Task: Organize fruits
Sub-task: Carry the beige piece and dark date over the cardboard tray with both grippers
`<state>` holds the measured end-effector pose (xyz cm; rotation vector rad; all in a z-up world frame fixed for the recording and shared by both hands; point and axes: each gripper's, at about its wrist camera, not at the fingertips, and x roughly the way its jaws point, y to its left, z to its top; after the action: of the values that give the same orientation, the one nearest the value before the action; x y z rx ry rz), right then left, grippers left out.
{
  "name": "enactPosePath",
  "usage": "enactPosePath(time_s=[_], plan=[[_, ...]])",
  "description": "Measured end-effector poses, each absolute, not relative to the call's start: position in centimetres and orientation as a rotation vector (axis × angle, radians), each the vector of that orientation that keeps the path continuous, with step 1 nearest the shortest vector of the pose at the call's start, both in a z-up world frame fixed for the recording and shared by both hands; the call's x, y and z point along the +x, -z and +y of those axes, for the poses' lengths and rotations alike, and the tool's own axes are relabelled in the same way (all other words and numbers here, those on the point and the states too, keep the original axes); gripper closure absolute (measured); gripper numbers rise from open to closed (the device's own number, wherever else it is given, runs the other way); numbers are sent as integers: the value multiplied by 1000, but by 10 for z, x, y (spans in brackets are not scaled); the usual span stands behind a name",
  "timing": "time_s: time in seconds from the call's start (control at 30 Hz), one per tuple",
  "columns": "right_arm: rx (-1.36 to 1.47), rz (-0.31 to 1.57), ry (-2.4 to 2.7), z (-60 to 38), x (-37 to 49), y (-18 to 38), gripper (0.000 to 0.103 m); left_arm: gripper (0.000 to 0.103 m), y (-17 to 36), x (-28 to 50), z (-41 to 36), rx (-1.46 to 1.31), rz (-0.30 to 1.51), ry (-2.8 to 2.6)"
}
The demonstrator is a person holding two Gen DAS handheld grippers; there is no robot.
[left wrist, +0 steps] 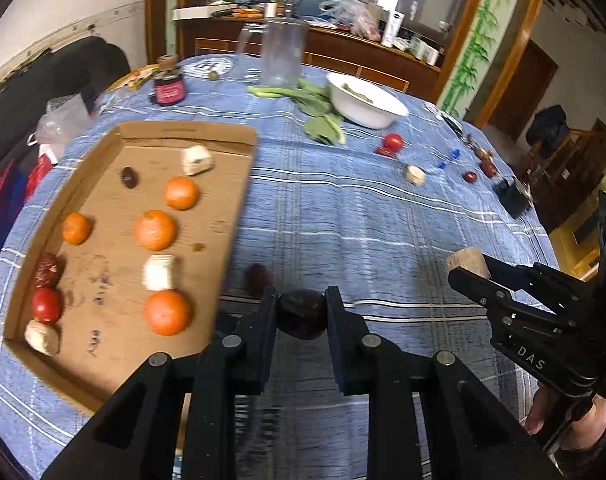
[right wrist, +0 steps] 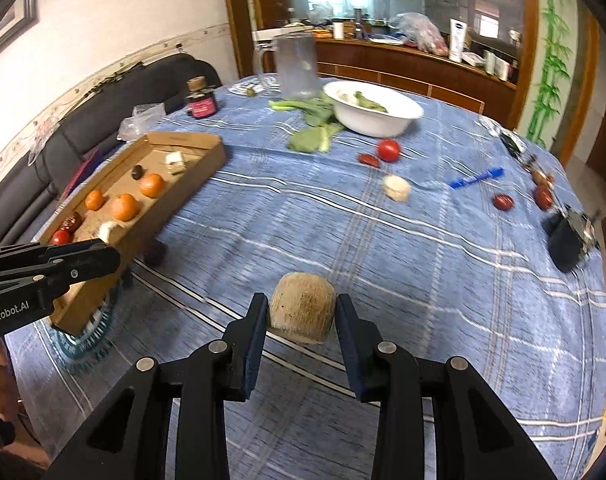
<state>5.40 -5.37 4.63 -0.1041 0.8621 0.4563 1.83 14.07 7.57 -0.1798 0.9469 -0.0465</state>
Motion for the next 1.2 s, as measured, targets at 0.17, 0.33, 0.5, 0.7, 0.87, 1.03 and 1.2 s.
enactPosePath(time_s=[0.17,0.33,0.5,0.7,0.87,1.03,1.2], plan=[[-113,858,-504,-20,62,-51,66,80,-79,14,179,-214,937,-15],[-129,844,-552,14,70,-58,66,80,-79,11,213,-238,930,-75],[-150,840,-603,51,81,-62,66,80,-76,9,244,-259,929,-132],[-165,834,-654,89,96,-65,66,80,-68,6,273,-270,941,-192],[-170,843,-698,117,110,-66,66,80,-56,6,291,-287,964,-231],[-198,837,-735,149,124,-65,66,80,-48,12,300,-293,980,-254],[-204,864,-783,178,142,-56,66,80,-40,22,303,-301,993,-269]])
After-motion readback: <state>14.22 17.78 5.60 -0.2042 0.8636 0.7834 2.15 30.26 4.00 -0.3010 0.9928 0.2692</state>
